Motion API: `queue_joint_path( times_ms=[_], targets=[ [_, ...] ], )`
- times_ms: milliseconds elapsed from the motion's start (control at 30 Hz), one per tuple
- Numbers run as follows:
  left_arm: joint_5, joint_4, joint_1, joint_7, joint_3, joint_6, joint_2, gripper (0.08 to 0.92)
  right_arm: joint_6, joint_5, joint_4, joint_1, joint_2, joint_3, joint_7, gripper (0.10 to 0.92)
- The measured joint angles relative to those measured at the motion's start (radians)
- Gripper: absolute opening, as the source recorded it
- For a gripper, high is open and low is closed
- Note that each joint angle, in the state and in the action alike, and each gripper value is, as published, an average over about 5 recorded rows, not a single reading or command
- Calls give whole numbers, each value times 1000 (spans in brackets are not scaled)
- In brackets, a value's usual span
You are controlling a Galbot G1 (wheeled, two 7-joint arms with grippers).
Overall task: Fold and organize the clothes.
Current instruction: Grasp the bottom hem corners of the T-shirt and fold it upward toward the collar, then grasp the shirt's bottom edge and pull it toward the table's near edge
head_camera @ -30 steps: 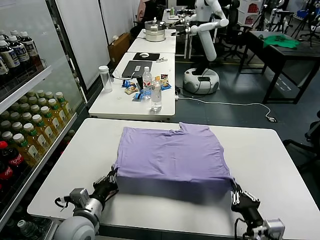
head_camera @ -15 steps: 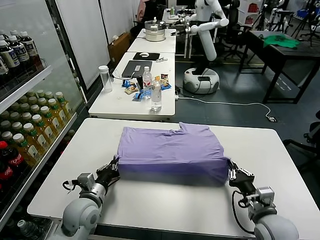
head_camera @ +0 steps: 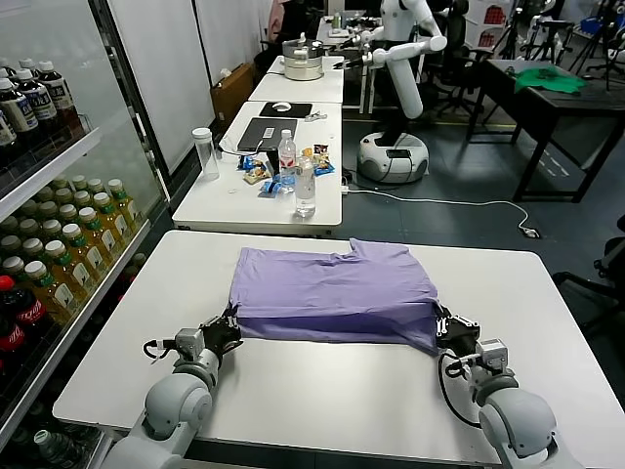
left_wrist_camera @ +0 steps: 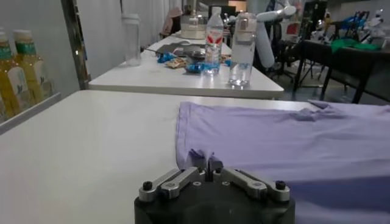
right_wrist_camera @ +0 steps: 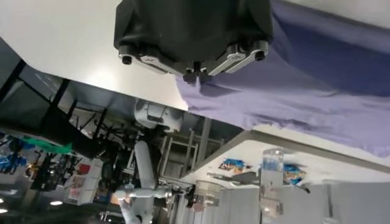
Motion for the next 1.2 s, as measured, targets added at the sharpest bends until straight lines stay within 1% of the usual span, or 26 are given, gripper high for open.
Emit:
queue_joint_path(
  times_ms=[233,533,633,733,833,867,933,1200],
  targets=[
    [29,-2,4,-8,-7,-7,-7,391,-6,-16,19,-19,16,7,10,442],
    [42,-52,52,-32,-25,7,-18,651,-17,-7,82,-111,29,77,24,701],
    [43,-55,59,-35,-23,17,-21,737,-28,3,82,-128,34,91,32,777],
    [41,-50,59,-35,-19,30,-23,800,-40,15,71,-134,42,95,40,815],
    [36,-38,55,-38,-13,46,-24,819,-51,27,54,-131,50,91,46,808],
    [34,-33,53,-39,-11,51,-24,813,-53,31,48,-128,52,88,47,797],
    [31,-24,49,-40,-6,59,-26,783,-57,39,37,-122,54,81,48,749],
    [19,1,42,-42,-1,82,-32,554,-69,69,3,-94,50,47,44,534]
  ],
)
